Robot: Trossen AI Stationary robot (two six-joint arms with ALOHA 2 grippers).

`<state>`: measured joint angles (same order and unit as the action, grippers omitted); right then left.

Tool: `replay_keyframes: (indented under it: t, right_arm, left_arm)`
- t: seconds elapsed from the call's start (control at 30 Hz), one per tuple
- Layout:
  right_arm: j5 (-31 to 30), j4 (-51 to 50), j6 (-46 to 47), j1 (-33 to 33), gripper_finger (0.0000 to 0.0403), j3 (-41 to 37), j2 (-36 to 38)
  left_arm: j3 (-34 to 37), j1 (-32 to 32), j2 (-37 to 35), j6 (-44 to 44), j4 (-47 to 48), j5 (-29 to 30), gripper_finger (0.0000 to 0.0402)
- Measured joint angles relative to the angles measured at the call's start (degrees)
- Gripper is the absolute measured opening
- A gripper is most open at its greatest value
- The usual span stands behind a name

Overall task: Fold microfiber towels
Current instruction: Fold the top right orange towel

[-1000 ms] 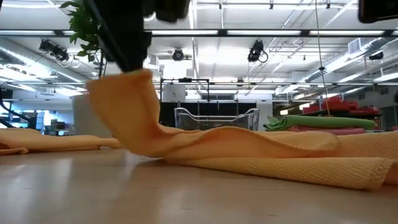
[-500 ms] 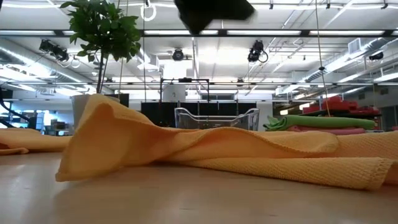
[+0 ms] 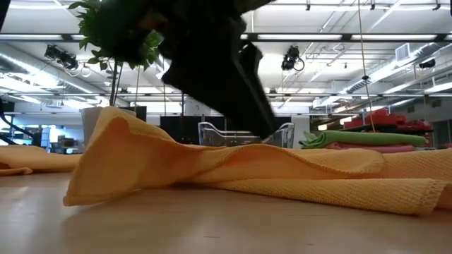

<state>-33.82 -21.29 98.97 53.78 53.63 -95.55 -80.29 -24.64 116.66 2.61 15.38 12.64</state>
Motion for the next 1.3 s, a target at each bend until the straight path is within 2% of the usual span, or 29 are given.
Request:
replay_keyframes:
  t: [0.37,0.53,0.67,0.8,0.93,1.03,1.3]
  right_arm:
    - [0.0,0.0,-0.1,0.0,0.0107,0.0,0.0]
    - [-2.3,0.5,-1.9,-0.2,0.0107,0.0,0.0]
    - [-2.8,1.6,-11.5,-1.4,0.0109,0.0,0.0]
    - [-2.8,5.1,-24.2,-3.5,0.011,0.0,0.0]
    - [-1.8,10.9,-42.2,-5.6,0.011,0.0,0.0]
    - [-1.2,13.3,-53.6,-6.5,0.011,0.0,0.0]
    - [-3.3,13.5,-65.1,-8.4,0.0104,4.5,0.0]
  left_arm:
    - [0.0,1.5,2.5,-0.7,2.5,0.0,0.0158]
    - [0.0,0.9,2.4,-0.7,2.4,0.0,0.0131]
    - [0.0,0.3,2.3,-1.0,2.4,0.0,0.0082]
    - [0.0,-0.1,1.8,-5.7,2.5,0.0,0.0015]
    - [-1.9,-0.1,-0.2,-13.3,3.5,0.0,0.0014]
    - [-3.9,-0.2,-3.0,-15.7,4.1,-0.3,0.0008]
    - [-6.5,-0.3,-6.1,-19.5,4.5,-1.1,0.0011]
